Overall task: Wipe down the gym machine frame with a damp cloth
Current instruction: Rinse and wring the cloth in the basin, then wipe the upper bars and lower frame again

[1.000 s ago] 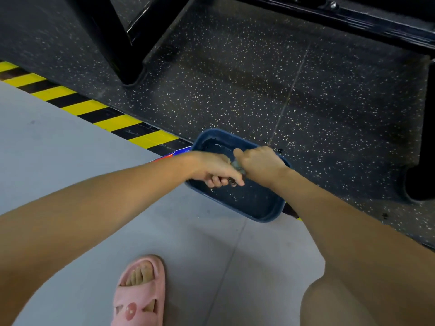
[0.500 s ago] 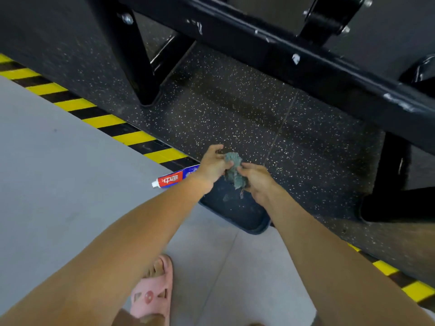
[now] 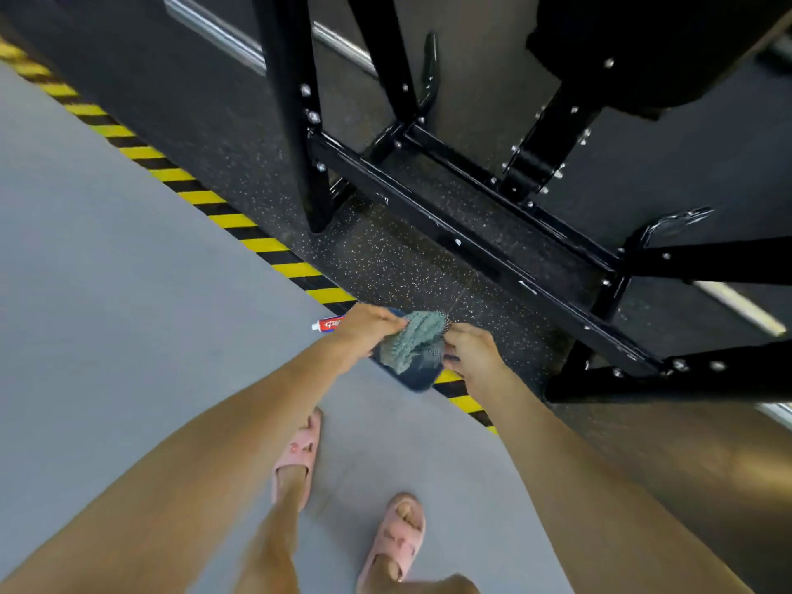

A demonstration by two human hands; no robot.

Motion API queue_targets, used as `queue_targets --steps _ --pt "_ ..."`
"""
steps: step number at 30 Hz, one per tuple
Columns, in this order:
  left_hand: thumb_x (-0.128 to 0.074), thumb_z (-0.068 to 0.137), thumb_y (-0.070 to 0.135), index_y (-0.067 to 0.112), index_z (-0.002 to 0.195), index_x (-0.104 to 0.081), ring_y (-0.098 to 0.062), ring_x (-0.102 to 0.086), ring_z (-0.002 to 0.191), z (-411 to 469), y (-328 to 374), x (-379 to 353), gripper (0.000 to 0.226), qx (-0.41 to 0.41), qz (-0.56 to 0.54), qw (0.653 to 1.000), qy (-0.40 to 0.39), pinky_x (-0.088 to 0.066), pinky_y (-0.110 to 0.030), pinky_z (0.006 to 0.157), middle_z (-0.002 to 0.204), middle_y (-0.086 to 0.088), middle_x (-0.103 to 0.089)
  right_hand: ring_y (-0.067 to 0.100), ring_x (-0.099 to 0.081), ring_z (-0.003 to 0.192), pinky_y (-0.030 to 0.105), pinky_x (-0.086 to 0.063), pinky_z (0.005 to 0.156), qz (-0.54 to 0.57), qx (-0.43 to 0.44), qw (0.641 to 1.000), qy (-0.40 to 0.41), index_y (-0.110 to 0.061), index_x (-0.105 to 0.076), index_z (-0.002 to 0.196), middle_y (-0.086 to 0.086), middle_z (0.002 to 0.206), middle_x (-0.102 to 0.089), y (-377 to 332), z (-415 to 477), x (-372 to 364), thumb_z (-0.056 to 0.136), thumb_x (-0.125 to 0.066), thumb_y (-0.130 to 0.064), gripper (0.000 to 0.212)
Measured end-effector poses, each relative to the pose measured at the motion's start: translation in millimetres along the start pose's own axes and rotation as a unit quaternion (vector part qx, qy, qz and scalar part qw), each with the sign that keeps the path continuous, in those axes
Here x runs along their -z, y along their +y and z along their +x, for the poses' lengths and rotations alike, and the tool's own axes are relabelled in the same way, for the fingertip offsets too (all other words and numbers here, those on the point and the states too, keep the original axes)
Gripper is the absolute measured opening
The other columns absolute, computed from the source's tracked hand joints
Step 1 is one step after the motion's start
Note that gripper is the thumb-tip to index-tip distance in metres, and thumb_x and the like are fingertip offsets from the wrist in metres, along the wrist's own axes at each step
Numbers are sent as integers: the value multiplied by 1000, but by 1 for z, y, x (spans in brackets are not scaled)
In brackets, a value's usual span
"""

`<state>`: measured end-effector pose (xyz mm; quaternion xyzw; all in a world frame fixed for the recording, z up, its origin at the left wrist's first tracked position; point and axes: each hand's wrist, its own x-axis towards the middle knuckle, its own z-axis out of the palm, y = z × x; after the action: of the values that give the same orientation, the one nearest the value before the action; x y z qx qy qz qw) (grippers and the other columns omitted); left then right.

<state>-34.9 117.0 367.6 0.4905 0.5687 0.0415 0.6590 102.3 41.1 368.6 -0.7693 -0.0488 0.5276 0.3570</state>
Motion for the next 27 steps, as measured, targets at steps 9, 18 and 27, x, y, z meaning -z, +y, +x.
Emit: queue_targets --steps 9,18,27 --pt "-53 97 7 14 77 -63 -26 -61 80 -165 103 24 23 -80 -75 994 -8 -53 -40 82 84 -13 -63 21 -59 73 30 -50 66 96 91 979 158 -4 -62 116 11 92 -62 -91 -165 28 99 -41 -4 27" --pt "-61 89 49 11 105 -63 -24 -64 99 -262 144 75 41 -16 -99 995 -8 -48 -42 95 103 -8 -68 29 -59 99 38 -50 87 226 145 955 -129 -4 -57 99 18 108 -60 -128 -287 1 99 -41 3 17" --pt "-39 101 22 9 86 -58 -23 -62 71 -326 162 116 28 -85 -14 993 84 -41 -32 73 93 -13 -64 37 -62 108 49 -43 103 162 218 946 -177 -12 -51 94 18 121 -64 -156 -371 22 104 -32 -6 22"
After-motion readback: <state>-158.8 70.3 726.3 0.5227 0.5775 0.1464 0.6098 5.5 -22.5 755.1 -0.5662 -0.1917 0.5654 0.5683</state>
